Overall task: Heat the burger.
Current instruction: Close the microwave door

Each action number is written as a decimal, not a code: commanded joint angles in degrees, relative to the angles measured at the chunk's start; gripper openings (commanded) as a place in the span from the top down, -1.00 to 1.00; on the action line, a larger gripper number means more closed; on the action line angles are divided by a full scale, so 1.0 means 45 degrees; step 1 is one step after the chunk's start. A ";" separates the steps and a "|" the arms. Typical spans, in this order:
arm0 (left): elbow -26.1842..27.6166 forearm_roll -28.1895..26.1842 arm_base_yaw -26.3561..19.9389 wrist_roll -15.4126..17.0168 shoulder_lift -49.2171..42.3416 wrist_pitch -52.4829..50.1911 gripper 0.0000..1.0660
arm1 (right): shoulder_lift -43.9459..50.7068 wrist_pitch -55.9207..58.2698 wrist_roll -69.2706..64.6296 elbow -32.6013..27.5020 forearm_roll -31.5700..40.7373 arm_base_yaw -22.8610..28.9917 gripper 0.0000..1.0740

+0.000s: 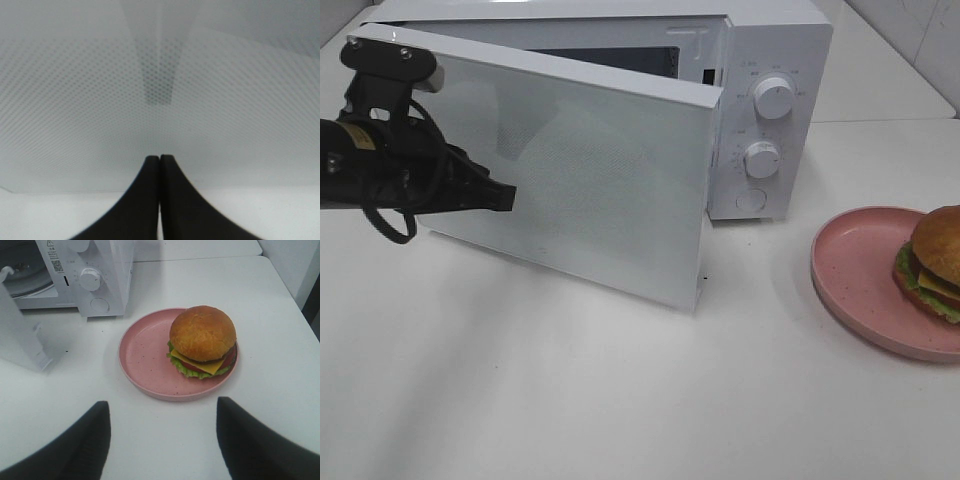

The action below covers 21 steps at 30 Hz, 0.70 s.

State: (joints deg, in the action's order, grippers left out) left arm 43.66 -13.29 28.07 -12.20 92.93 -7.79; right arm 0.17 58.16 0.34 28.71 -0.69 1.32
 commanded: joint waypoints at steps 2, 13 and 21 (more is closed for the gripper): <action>0.0688 -0.0025 0.0433 0.0166 0.0624 -0.0280 1.00 | 0.0344 -0.0191 -0.0076 -0.0038 -0.0089 0.0013 -0.09; 0.2814 -0.0038 0.1350 0.0166 0.2165 -0.0255 1.00 | 0.0344 -0.0191 -0.0076 -0.0038 -0.0089 0.0013 -0.09; 0.5157 -0.0038 0.2114 0.0140 0.3858 -0.0216 1.00 | 0.0344 -0.0191 -0.0076 -0.0038 -0.0089 0.0013 -0.09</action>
State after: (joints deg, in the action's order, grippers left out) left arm 66.00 -13.29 37.30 -11.97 110.07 -7.96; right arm 0.17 58.10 0.34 28.71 -0.69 1.32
